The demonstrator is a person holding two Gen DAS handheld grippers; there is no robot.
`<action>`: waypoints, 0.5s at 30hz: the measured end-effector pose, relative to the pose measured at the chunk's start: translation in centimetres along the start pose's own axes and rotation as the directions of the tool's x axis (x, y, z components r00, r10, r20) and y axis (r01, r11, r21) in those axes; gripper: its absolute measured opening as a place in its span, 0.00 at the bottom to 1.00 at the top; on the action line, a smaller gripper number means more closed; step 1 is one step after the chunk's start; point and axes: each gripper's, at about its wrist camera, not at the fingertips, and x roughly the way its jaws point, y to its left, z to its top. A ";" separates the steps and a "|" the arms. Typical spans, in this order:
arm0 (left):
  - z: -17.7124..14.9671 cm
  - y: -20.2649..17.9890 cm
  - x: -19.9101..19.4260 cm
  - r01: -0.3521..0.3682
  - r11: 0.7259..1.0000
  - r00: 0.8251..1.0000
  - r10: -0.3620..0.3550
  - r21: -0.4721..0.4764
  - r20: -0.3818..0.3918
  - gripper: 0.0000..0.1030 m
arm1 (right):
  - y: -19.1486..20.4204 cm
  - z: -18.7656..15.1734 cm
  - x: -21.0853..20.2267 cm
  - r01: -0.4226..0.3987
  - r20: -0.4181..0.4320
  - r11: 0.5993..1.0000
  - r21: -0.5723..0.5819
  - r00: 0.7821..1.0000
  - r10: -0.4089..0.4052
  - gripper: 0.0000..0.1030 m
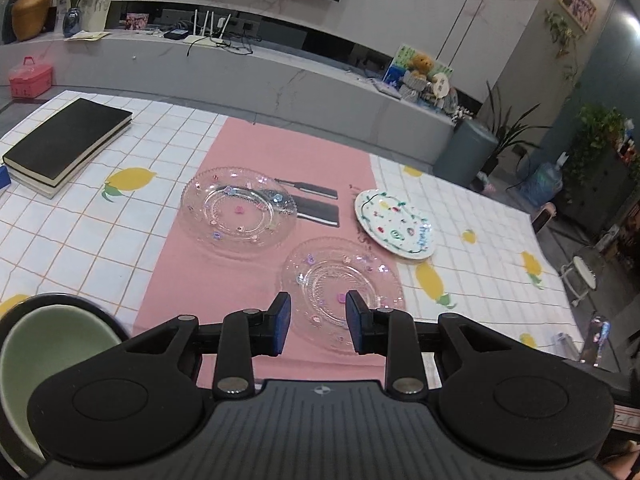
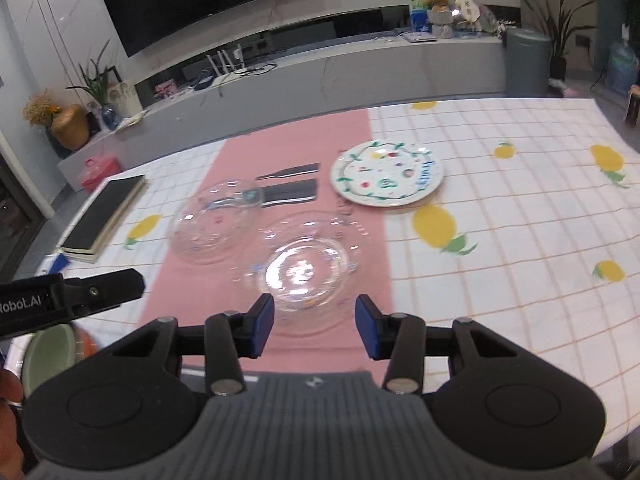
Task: Organize plates and bowls
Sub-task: 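Move both grippers toward the clear glass plate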
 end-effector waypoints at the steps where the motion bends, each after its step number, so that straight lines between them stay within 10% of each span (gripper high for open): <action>1: 0.0 0.0 0.6 -0.003 1.000 1.000 0.003 -0.010 -0.009 0.32 | -0.6 0.1 0.5 0.007 -0.006 1.000 0.013 1.000 -0.007 0.44; 15: -0.6 1.0 7.3 -0.024 0.995 1.000 0.023 -0.102 -0.016 0.40 | -5.4 2.0 6.5 -0.003 -0.029 0.990 0.143 1.000 0.008 0.41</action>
